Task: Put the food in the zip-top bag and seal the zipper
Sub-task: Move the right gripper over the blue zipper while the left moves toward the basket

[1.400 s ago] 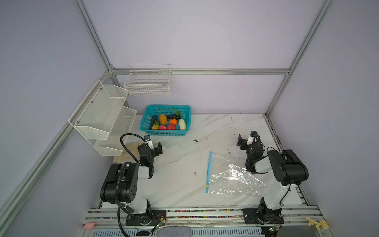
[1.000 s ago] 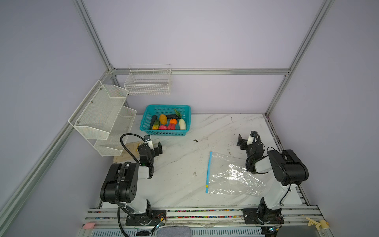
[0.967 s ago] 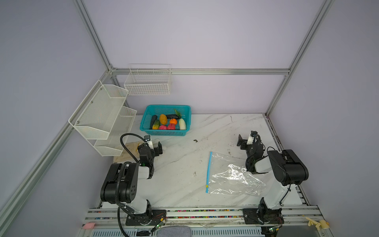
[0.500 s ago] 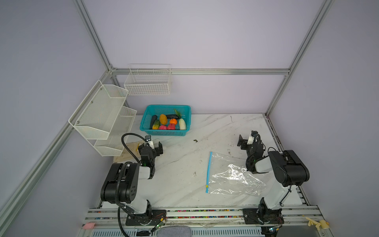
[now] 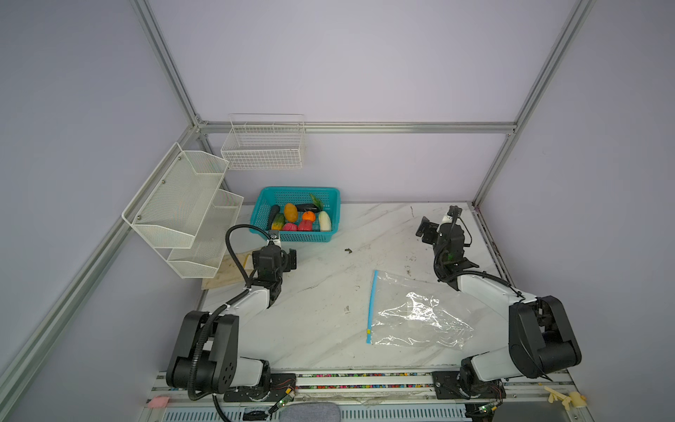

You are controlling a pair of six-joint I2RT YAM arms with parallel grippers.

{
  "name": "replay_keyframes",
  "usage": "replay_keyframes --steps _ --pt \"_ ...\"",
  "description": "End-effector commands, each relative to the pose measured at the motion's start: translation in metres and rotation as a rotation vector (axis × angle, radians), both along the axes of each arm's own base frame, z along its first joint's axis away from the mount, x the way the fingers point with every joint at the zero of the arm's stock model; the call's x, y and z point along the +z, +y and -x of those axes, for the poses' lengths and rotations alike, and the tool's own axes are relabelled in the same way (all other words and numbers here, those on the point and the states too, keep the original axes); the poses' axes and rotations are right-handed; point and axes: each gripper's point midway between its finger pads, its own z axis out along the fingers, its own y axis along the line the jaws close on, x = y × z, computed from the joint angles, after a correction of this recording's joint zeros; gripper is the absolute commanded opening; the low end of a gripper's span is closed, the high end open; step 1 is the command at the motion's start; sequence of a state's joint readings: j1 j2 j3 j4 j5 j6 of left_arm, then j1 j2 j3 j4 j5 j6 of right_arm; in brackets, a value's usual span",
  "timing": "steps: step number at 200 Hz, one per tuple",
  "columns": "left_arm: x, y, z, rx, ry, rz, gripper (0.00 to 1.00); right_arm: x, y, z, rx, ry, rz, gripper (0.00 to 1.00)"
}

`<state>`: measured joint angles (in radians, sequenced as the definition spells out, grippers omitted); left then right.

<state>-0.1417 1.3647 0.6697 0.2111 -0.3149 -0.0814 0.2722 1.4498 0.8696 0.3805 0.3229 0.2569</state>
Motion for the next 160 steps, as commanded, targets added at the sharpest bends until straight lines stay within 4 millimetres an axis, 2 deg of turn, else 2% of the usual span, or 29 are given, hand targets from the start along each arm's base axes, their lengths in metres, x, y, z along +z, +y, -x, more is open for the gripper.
replay_keyframes --steps 1,19,38,58,81,101,130,160 --pt "0.029 -0.028 0.001 -0.024 0.063 0.175 1.0 -0.058 0.023 0.041 0.036 0.33 -0.081 0.97" --pt "0.032 -0.065 0.007 -0.115 0.114 0.288 1.0 -0.069 0.046 0.066 0.099 0.413 -0.081 0.98" --pt "0.026 -0.102 0.018 -0.211 0.154 0.311 1.0 -0.083 0.066 0.089 0.138 0.504 -0.085 0.98" --pt "0.012 -0.125 0.032 -0.266 0.209 0.347 1.0 -0.091 0.087 0.11 0.157 0.573 -0.09 0.98" --pt "-0.002 -0.134 0.047 -0.279 0.262 0.417 1.0 -0.096 0.107 0.124 0.135 0.631 -0.063 0.98" --pt "-0.012 -0.134 0.058 -0.267 0.289 0.457 1.0 -0.101 0.125 0.134 0.119 0.67 -0.023 0.98" --pt "-0.025 -0.138 0.07 -0.272 0.329 0.519 1.0 -0.12 0.158 0.147 0.15 0.713 0.021 0.98" --pt "-0.038 -0.143 0.081 -0.281 0.371 0.566 1.0 -0.137 0.184 0.157 0.174 0.749 0.054 0.97"
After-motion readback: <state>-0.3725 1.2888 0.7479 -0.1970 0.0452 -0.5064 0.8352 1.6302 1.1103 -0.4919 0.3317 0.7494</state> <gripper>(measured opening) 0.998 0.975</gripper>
